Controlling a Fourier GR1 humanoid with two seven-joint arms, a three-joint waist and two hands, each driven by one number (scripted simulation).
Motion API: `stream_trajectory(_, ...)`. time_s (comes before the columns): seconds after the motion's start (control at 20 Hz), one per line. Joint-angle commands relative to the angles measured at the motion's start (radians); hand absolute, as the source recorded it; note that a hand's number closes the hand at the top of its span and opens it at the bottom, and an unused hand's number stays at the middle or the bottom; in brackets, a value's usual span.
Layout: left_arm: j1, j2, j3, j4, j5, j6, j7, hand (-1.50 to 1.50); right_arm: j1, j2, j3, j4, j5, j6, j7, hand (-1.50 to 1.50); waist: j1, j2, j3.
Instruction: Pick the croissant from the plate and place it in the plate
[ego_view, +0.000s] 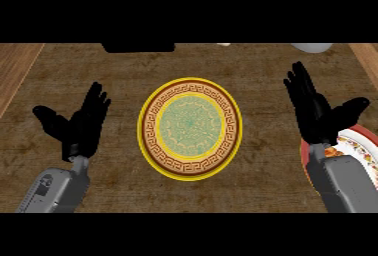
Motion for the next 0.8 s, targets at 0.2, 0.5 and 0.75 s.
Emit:
stream_trajectory(0.2,0.136,0.252,-0.043,-0.014,-0.236,-0.035,-0.126,0.0,0.069,-0.08,-0.071,-0.179,-0.255,0.371,-0.099,-1.5,0.007,-0.019,-0.01)
stream_trajectory(0.5,0.291,0.313,-0.027,-0.035,-0.256,-0.047,-0.216,0.0,0.352,-0.142,-0.222,-0.285,-0.048,0.282,-0.555,-1.5,-0.032,-0.023,-0.013)
stream_trajectory(0.75,0.303,0.295,-0.008,-0.023,-0.277,-0.033,-0.279,0.0,0.622,-0.112,-0.34,-0.294,-0.162,0.48,-0.825,-1.5,-0.027,-0.011,-0.016)
